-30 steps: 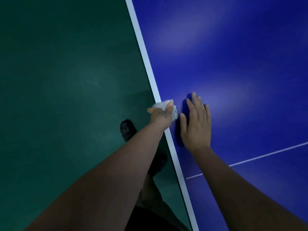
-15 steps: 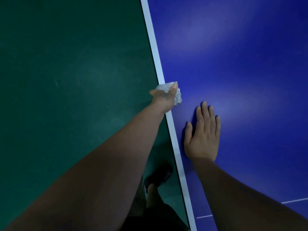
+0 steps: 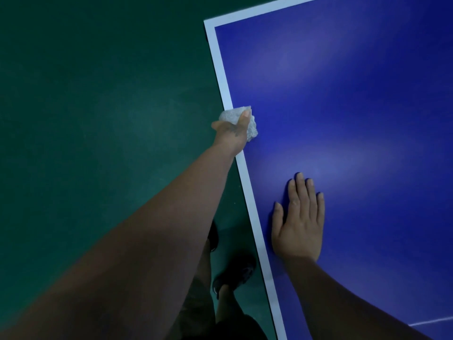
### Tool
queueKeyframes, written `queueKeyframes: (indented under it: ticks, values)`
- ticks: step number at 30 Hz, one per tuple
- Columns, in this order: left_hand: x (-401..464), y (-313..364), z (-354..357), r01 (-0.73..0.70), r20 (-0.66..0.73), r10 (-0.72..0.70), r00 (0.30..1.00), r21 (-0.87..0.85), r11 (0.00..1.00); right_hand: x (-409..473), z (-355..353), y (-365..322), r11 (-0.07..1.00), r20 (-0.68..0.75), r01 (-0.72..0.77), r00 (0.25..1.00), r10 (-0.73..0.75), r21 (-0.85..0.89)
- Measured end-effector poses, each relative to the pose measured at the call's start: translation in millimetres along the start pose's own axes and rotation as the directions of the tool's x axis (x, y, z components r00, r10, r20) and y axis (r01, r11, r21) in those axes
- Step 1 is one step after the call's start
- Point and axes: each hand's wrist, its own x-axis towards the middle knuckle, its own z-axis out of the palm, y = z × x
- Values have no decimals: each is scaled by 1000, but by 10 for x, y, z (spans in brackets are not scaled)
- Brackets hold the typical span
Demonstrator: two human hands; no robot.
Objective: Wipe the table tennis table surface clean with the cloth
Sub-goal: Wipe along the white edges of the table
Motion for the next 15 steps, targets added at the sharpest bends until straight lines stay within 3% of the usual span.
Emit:
queueKeyframes:
  ticks: [3,8,10,12,15]
  values:
    - [-170,-397,102,-61,24,60,998,12,998,-5,4,-1,1000,-15,1,1000,-1,2]
    - [-769,-1050,321,53,108,-55,993,24,998,-3,16,7,1000,-7,6,1000,-6,-13]
    - [-701,-1000,297,47,118,-47,992,6,999,-12,14,3,1000,-10,2,1000,-2,-5]
    - [-474,-806,230,-74,159,74,984,-4,997,-12,13,3,1000,-15,2,1000,-2,4]
    - [-154,-445,133,-73,70,74,995,-23,997,-9,15,3,1000,-27,-1,1000,1,6]
